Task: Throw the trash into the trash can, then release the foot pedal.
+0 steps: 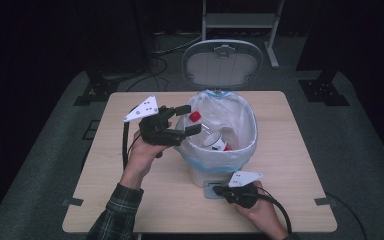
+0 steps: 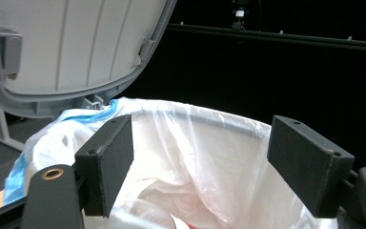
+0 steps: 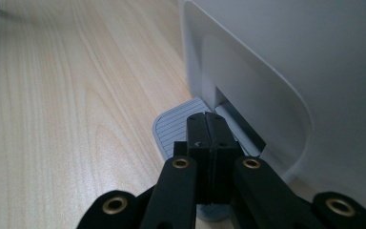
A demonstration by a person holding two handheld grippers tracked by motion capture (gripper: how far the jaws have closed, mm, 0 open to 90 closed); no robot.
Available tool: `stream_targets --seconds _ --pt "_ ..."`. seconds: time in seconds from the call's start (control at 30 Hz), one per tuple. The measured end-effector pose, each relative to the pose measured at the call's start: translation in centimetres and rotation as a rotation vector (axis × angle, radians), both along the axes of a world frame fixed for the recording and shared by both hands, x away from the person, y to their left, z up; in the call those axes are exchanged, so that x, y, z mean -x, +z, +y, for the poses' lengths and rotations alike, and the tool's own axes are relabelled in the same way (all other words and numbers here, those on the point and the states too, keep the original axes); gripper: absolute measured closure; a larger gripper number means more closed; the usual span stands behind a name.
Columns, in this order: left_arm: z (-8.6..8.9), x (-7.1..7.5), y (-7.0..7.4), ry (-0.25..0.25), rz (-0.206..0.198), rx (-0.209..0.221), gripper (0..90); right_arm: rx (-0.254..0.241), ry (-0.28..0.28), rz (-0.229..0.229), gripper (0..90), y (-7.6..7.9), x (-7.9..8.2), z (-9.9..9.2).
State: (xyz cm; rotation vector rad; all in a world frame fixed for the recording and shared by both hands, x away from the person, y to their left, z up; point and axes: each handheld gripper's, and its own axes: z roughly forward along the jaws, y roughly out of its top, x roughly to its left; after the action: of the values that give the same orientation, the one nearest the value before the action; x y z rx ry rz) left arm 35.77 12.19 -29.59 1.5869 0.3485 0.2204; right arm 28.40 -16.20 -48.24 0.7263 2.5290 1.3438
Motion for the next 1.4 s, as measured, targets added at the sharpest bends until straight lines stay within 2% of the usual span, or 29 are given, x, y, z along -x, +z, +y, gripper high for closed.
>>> stream_targets --seconds 0.33,0.47,0.6,0.67,0.77,0.8,0.93,1.0,1.27,1.4 --pt "2.0 1.0 -0.6 0.037 0.004 -0.053 22.8 -0.001 0.001 0.001 89.4 0.0 0.0 0.0" --pt "2.9 1.5 -0.8 0.050 0.002 -0.061 22.4 -0.002 0.001 0.008 88.4 0.1 0.0 -0.1" --pt "4.0 1.9 -1.3 0.076 0.007 -0.076 21.4 0.022 -0.008 0.023 86.3 0.5 0.1 -0.2" --pt "4.8 2.2 -1.9 0.091 0.009 -0.083 21.3 0.000 -0.002 0.037 83.9 1.0 0.3 -0.4" --pt "5.2 2.4 -2.3 0.104 0.016 -0.095 19.7 -0.022 0.004 0.036 83.0 1.3 0.5 -0.5" --pt "5.7 2.6 -2.8 0.116 0.018 -0.106 19.4 -0.048 0.009 0.029 81.8 1.7 0.8 -0.7" --pt "6.5 3.0 -3.4 0.127 0.019 -0.116 19.0 -0.043 0.012 0.029 80.8 2.1 1.1 -1.0" --pt "7.2 3.4 -4.0 0.152 0.027 -0.158 16.6 -0.048 0.013 0.025 79.5 2.4 1.4 -1.2" --pt "8.1 4.5 -5.1 0.187 0.038 -0.222 9.2 -0.034 -0.006 0.036 74.6 2.7 1.8 -2.2" --pt "8.4 5.2 -5.9 0.206 0.056 -0.255 6.9 -0.032 -0.019 0.033 72.4 2.8 1.9 -2.9"
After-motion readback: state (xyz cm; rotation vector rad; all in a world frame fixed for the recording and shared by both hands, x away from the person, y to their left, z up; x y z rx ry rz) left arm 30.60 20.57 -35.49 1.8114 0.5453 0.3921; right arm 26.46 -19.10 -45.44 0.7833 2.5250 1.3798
